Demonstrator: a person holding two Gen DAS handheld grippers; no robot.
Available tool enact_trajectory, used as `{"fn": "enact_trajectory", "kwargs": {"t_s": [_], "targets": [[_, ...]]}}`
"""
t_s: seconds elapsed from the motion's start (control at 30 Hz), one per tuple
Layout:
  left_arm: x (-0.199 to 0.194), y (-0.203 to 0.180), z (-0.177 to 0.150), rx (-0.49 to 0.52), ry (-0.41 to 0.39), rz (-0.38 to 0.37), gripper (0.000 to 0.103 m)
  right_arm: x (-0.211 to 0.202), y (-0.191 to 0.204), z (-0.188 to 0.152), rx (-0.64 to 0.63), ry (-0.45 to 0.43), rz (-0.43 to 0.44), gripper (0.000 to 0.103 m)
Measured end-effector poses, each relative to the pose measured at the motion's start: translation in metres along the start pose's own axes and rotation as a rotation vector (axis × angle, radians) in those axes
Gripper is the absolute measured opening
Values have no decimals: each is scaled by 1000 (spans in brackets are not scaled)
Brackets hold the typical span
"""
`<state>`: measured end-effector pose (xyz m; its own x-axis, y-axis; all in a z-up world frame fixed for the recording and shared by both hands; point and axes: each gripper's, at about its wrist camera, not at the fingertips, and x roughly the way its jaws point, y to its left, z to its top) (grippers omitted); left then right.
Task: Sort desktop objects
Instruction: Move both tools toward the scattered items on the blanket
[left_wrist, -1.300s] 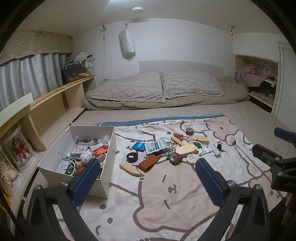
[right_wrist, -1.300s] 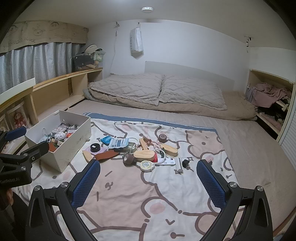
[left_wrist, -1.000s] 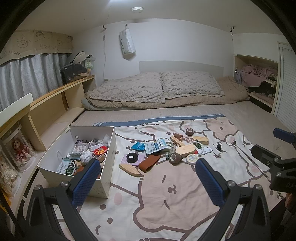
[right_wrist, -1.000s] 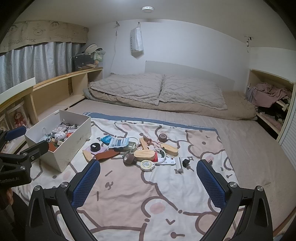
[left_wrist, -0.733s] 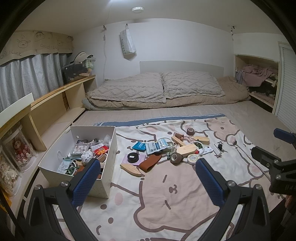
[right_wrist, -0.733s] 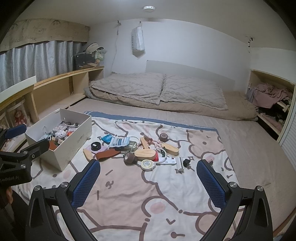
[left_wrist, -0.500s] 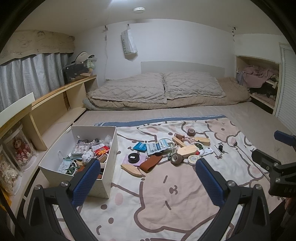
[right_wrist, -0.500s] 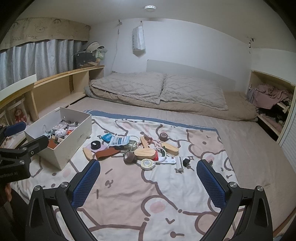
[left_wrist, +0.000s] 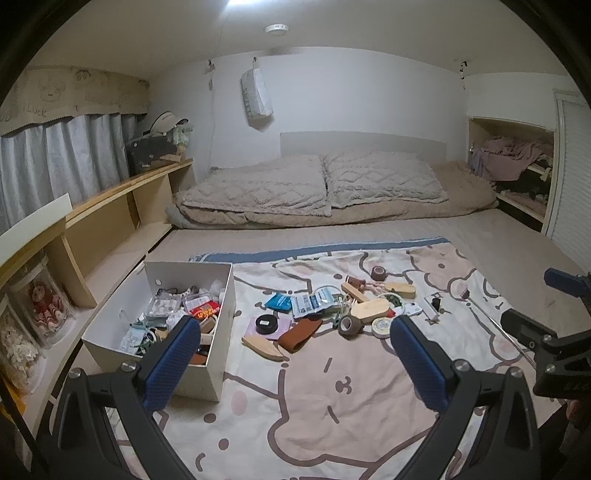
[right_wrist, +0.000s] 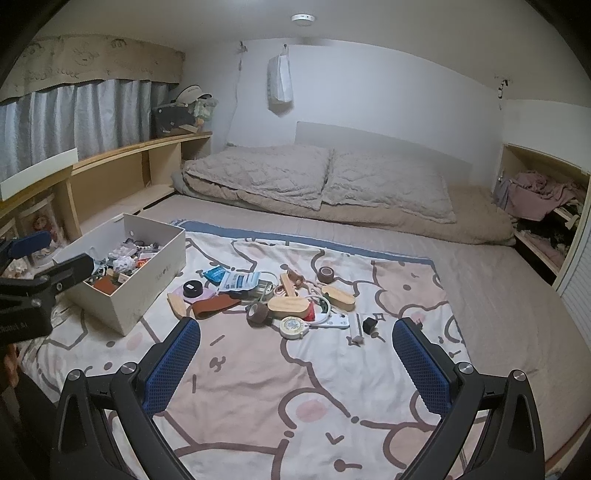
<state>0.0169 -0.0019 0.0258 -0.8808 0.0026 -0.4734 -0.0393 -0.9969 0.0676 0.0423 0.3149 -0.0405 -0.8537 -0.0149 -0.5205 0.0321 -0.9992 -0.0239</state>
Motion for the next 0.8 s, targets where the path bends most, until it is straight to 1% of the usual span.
{"fn": "enact_trajectory", "kwargs": {"t_s": [0.1, 0.3, 0.53, 0.67, 0.8], "targets": [[-4, 1, 6, 0, -11, -5, 103, -5, -3, 5, -10, -13, 1, 103], [-18, 4, 28, 10, -39, -40, 103, -15, -12, 22, -20, -40, 25, 103], [-35, 4, 56, 41, -119, -18, 103, -25, -17, 51, -32, -106, 64, 103], [-32, 4, 66, 38, -144, -9, 103, -25, -17, 64, -32, -136, 88, 103], [-17, 6, 74, 7, -157, -16, 103, -12, -19, 75, -24, -137, 101, 103]]}}
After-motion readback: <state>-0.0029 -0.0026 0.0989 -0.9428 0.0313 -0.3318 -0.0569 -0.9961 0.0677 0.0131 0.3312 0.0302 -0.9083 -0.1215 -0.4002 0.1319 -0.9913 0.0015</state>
